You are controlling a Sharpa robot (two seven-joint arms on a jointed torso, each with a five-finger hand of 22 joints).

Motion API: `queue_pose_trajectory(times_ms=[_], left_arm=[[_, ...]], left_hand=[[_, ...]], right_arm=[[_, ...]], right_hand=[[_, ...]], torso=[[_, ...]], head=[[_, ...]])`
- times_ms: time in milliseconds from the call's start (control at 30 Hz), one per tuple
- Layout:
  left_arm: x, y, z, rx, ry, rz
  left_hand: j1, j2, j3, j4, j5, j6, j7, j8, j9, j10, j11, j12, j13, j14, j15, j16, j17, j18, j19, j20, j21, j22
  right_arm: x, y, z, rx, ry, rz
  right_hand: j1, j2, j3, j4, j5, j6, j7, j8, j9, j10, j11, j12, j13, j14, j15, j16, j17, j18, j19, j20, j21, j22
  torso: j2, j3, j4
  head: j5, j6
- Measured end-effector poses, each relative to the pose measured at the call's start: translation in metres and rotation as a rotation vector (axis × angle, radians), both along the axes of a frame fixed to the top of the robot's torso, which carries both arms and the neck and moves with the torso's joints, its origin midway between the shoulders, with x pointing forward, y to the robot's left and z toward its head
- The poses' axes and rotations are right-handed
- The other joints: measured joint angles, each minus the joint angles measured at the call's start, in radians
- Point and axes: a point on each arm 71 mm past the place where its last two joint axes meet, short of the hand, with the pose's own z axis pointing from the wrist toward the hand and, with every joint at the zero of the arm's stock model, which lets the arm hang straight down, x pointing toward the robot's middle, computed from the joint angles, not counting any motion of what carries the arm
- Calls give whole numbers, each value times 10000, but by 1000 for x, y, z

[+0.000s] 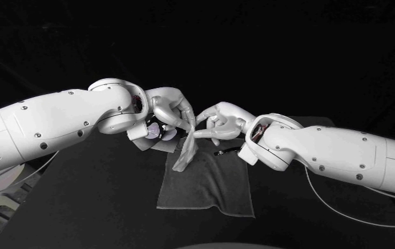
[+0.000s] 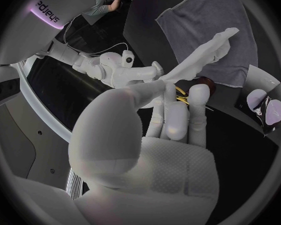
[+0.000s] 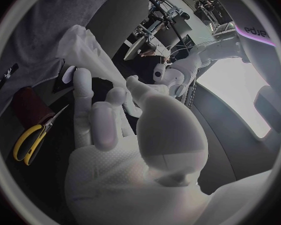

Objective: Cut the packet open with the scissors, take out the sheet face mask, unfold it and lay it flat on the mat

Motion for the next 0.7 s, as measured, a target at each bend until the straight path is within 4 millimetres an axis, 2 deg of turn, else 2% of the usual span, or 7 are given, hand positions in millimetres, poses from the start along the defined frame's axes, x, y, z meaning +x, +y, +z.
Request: queue_pose_trajectory(times_ms=[367,467,533,633,700], left_arm=[[1,0,1,-38,-83,146],[2,1,1,-35,-97,193],[2,1,1,-34,-104,217],[2,1,1,-33,-113,243],[2,1,1,-31,-117,258]], left_hand=[[0,0,0,0,42,-3,-1,-11,1,0,3,0,0,0,0,-1,55,-3,72,-1,54,47],[0,0,0,0,42,-4,-1,10,1,0,4,0,0,9,10,-1,56,-3,72,-1,54,48],[0,0,0,1,42,-5,-1,30,1,0,5,-1,0,35,36,-1,56,-2,95,22,92,60],[0,-1,0,1,42,-6,-1,31,1,-1,5,-1,0,35,36,-1,56,-2,108,35,104,73],[-15,-15,0,0,42,-6,-2,32,1,-1,6,-1,0,35,36,-1,56,-2,108,35,105,74]], right_arm=[[2,7,-3,-206,132,82],[2,8,-3,-256,155,81],[2,8,-3,-287,171,70],[2,8,-4,-338,183,39],[2,7,-4,-368,181,5]], right_hand=[[0,0,-124,68,0,217,-67,0,0,37,-35,67,-8,-1,1,-1,-11,1,36,-37,0,-11],[0,0,-152,96,0,376,-100,0,0,38,-36,67,-7,25,-26,-2,-9,0,43,-44,-1,-11],[2,3,-179,123,0,633,-152,96,0,111,-107,156,7,54,-55,7,4,-2,114,-108,119,13],[281,281,-54,133,0,1120,-285,283,26,238,-227,276,58,69,-147,136,100,-3,258,-175,416,117],[517,525,199,66,0,1547,-456,507,102,370,-356,412,147,60,-271,254,204,-6,385,-240,691,213]], torso=[[-2,-1,11],[-2,-2,14],[-2,-4,13],[-2,-4,10],[-2,-3,9]], head=[[-1,-22],[6,-15],[7,-14],[15,-17],[23,-19]])
